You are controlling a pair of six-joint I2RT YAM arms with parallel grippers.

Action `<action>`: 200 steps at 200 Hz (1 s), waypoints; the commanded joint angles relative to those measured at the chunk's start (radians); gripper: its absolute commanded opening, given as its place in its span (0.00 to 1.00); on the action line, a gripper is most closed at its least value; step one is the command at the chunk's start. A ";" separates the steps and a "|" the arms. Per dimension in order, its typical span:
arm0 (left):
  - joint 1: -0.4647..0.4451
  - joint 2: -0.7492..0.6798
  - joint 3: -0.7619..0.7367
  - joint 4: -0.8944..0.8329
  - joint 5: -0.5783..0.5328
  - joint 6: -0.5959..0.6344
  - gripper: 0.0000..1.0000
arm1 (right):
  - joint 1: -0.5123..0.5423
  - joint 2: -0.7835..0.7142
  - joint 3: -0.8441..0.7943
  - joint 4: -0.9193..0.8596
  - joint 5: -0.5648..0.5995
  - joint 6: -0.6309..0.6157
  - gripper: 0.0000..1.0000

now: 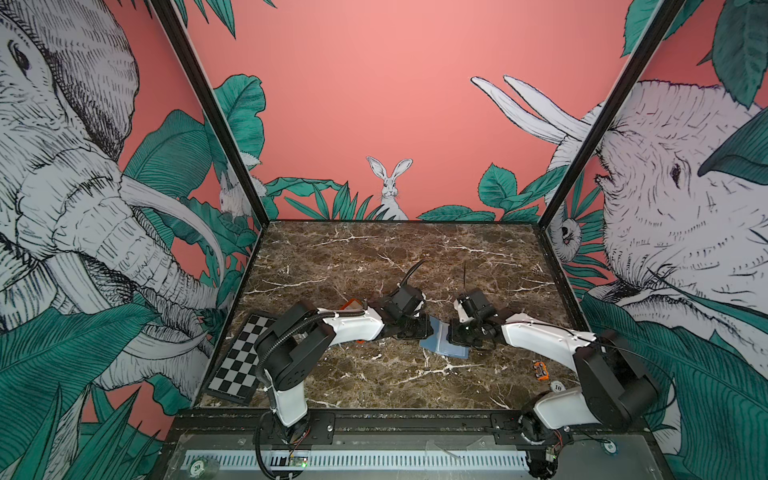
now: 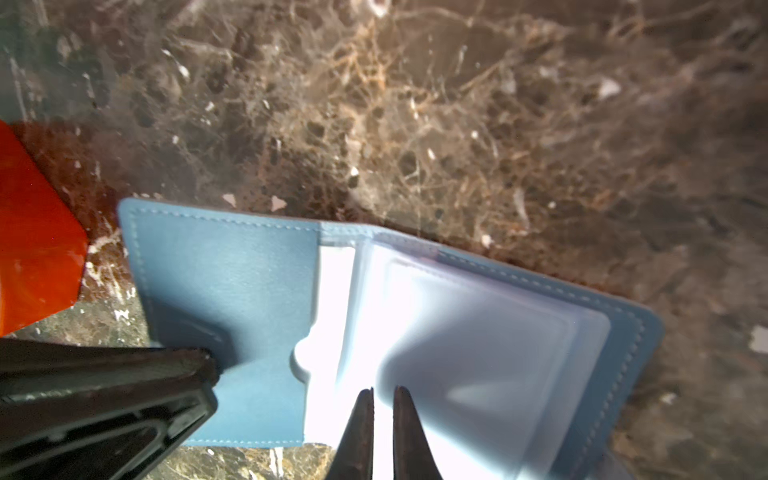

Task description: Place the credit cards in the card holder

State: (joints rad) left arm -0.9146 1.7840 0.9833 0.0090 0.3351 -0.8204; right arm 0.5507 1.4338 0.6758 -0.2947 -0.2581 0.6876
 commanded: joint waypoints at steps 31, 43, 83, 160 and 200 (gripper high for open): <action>-0.027 0.044 0.065 -0.128 -0.049 0.053 0.15 | -0.003 -0.021 -0.019 -0.098 0.099 -0.003 0.12; -0.028 0.055 0.073 -0.143 -0.054 0.056 0.15 | -0.006 -0.017 -0.019 -0.102 0.113 -0.006 0.11; -0.029 0.077 0.080 -0.147 -0.063 0.043 0.16 | -0.027 0.021 0.008 -0.083 0.121 -0.031 0.11; -0.027 0.082 0.062 -0.149 -0.097 0.003 0.15 | -0.058 0.097 0.079 -0.037 0.081 -0.095 0.09; -0.027 0.072 0.035 -0.141 -0.095 0.000 0.15 | -0.058 -0.016 0.035 -0.068 0.069 -0.086 0.13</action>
State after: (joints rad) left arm -0.9401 1.8606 1.0462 -0.0975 0.2680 -0.8112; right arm 0.4965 1.4944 0.7418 -0.3267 -0.1944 0.6117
